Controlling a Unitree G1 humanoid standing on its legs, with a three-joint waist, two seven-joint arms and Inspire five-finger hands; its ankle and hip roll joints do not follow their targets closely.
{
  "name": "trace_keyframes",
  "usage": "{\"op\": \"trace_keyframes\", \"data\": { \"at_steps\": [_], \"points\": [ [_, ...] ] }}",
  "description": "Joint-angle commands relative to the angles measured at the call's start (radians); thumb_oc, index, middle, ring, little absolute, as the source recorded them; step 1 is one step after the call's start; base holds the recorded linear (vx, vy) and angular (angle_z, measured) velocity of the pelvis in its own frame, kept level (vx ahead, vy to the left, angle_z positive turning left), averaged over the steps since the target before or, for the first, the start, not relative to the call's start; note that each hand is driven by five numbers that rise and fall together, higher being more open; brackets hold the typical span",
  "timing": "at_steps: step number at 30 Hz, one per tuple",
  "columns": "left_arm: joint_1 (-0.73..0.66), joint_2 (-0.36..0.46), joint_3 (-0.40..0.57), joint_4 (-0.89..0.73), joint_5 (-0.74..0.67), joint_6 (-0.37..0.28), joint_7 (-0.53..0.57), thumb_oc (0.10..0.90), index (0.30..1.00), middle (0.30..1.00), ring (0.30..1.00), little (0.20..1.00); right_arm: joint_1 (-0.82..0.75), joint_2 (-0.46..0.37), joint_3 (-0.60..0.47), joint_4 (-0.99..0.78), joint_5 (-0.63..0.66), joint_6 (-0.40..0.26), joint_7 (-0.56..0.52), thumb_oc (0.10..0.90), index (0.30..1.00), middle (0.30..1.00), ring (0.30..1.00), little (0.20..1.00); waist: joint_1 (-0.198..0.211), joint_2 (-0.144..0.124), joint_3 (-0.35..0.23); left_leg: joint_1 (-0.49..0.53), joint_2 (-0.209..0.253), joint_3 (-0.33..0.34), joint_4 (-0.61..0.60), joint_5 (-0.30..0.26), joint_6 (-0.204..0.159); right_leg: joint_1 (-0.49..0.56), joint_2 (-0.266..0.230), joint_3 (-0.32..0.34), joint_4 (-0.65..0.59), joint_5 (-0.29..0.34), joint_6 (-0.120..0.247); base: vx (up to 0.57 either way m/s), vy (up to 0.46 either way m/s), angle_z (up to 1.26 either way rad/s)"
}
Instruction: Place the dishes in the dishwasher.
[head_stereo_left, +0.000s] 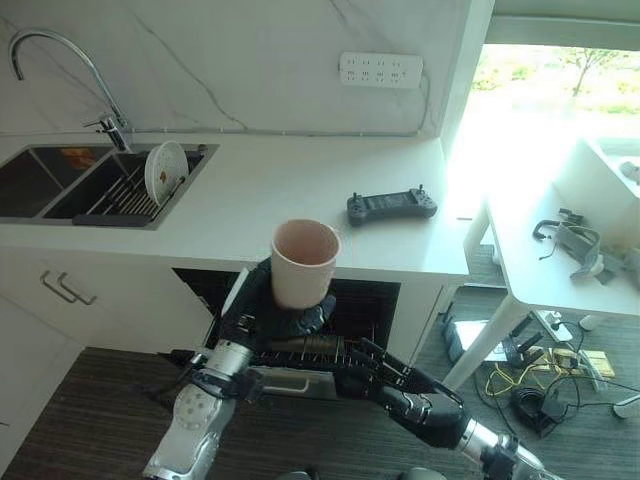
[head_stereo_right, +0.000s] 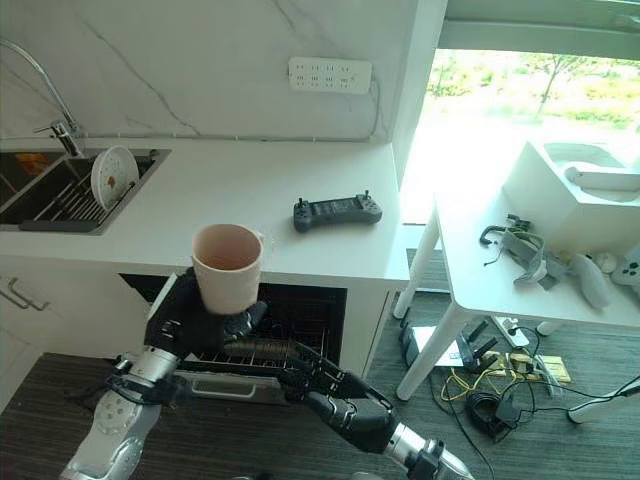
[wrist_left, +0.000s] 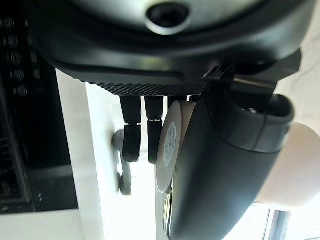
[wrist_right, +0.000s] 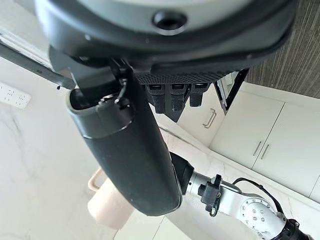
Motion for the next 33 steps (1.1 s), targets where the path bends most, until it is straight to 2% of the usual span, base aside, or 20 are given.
{"op": "trace_keyframes", "data": {
  "at_steps": [1, 3, 7, 13, 19, 21, 23, 24, 25, 28, 30, 33],
  "points": [
    [-0.086, 0.014, 0.046, -0.071, -0.015, -0.130, 0.002, 0.400, 0.300, 0.300, 0.300, 0.300, -0.058, -0.013, -0.047, -0.072, 0.037, -0.040, 0.151, 0.800, 0.900, 0.900, 0.900, 0.900, -0.018, -0.007, 0.004, -0.001, 0.029, -0.014, 0.080, -0.186, 0.022, 0.071, 0.009, -0.060, -0.050, -0.104, 0.030, -0.01, -0.033, 0.02],
    [-0.083, 0.021, 0.050, -0.076, -0.020, -0.139, -0.011, 0.400, 0.300, 0.300, 0.300, 0.300, -0.050, -0.026, -0.070, -0.064, 0.084, -0.061, 0.165, 0.800, 0.900, 0.900, 0.900, 0.900, -0.017, -0.011, 0.008, 0.000, 0.028, -0.016, 0.080, -0.187, 0.022, 0.072, 0.009, -0.061, -0.050, -0.103, 0.031, -0.01, -0.038, 0.04],
    [-0.096, 0.016, 0.041, -0.073, -0.015, -0.133, -0.008, 0.400, 0.300, 0.300, 0.300, 0.300, -0.065, -0.022, -0.081, -0.066, 0.120, -0.060, 0.177, 0.800, 0.900, 0.900, 0.900, 0.900, -0.021, -0.008, 0.006, 0.001, 0.028, -0.016, 0.080, -0.187, 0.021, 0.072, 0.010, -0.058, -0.050, -0.104, 0.032, 0.00, -0.006, 0.01],
    [-0.105, 0.006, 0.039, -0.070, -0.008, -0.127, 0.005, 0.400, 0.300, 0.300, 0.300, 0.300, -0.081, 0.004, -0.072, -0.088, 0.107, -0.054, 0.186, 0.800, 0.900, 0.900, 0.900, 0.900, -0.023, -0.001, 0.005, 0.003, 0.028, -0.017, 0.080, -0.187, 0.020, 0.074, 0.008, -0.057, -0.050, -0.105, 0.031, 0.00, 0.000, 0.00],
    [-0.106, -0.007, 0.036, -0.071, -0.010, -0.107, -0.008, 0.400, 0.300, 0.300, 0.300, 0.300, -0.099, 0.037, -0.078, -0.117, 0.165, -0.113, 0.161, 0.800, 0.900, 0.900, 0.900, 0.900, -0.022, 0.004, 0.004, 0.005, 0.027, -0.020, 0.080, -0.187, 0.023, 0.075, 0.008, -0.055, -0.050, -0.104, 0.031, 0.00, 0.000, 0.00],
    [-0.106, -0.016, 0.030, -0.074, 0.000, -0.096, 0.000, 0.400, 0.300, 0.300, 0.300, 0.300, -0.100, 0.050, -0.081, -0.139, 0.185, -0.186, 0.094, 0.800, 0.900, 0.900, 0.900, 0.900, -0.023, 0.006, 0.005, 0.007, 0.026, -0.021, 0.080, -0.188, 0.024, 0.076, 0.009, -0.053, -0.050, -0.105, 0.030, 0.00, 0.000, 0.00],
    [-0.105, -0.021, 0.027, -0.079, 0.006, -0.082, 0.012, 0.400, 0.300, 0.300, 0.300, 0.300, -0.113, 0.050, -0.102, -0.160, 0.145, -0.319, -0.025, 0.800, 0.900, 0.900, 0.900, 0.900, -0.026, 0.009, 0.006, 0.008, 0.027, -0.021, 0.080, -0.189, 0.024, 0.076, 0.009, -0.049, -0.050, -0.105, 0.029, 0.00, 0.000, 0.00],
    [-0.105, -0.023, 0.026, -0.079, 0.011, -0.077, 0.019, 0.400, 0.300, 0.300, 0.300, 0.300, -0.117, 0.054, -0.105, -0.174, 0.143, -0.348, -0.054, 0.800, 0.900, 0.900, 0.900, 0.900, -0.029, 0.011, 0.007, 0.007, 0.027, -0.019, 0.080, -0.189, 0.025, 0.074, 0.011, -0.046, -0.050, -0.104, 0.028, 0.00, 0.000, 0.00],
    [-0.102, -0.027, 0.025, -0.084, 0.014, -0.065, 0.036, 0.400, 0.300, 0.300, 0.300, 0.300, -0.121, 0.064, -0.128, -0.200, 0.117, -0.429, -0.101, 0.800, 0.900, 0.900, 0.900, 0.900, -0.034, 0.014, 0.007, 0.007, 0.029, -0.017, 0.080, -0.189, 0.025, 0.071, 0.012, -0.041, -0.050, -0.104, 0.029, 0.00, 0.000, 0.00],
    [-0.103, -0.039, 0.021, -0.090, 0.020, -0.049, 0.063, 0.400, 0.300, 0.300, 0.300, 0.300, -0.133, 0.075, -0.151, -0.270, 0.004, -0.516, -0.172, 0.800, 0.900, 0.900, 0.900, 0.900, -0.044, 0.019, 0.009, 0.005, 0.028, -0.015, 0.080, -0.192, 0.028, 0.065, 0.017, -0.028, -0.050, -0.103, 0.026, -0.03, 0.030, -0.08],
    [-0.108, -0.053, 0.012, -0.092, 0.022, -0.035, 0.084, 0.400, 0.300, 0.300, 0.300, 0.300, -0.162, 0.077, -0.139, -0.330, -0.128, -0.582, -0.236, 0.800, 0.900, 0.900, 0.900, 0.900, -0.048, 0.026, 0.012, 0.006, 0.027, -0.012, 0.080, -0.193, 0.031, 0.063, 0.019, -0.018, -0.050, -0.104, 0.023, -0.04, 0.042, -0.12],
    [-0.124, -0.072, -0.006, -0.081, 0.034, -0.016, 0.117, 0.400, 0.300, 0.300, 0.300, 0.300, -0.213, 0.084, -0.098, -0.379, -0.223, -0.629, -0.306, 0.800, 0.900, 0.900, 0.900, 0.900, -0.045, 0.032, 0.009, 0.001, 0.027, -0.011, 0.080, -0.190, 0.030, 0.057, 0.020, -0.014, -0.050, -0.102, 0.021, -0.03, 0.030, -0.09]
  ]
}}
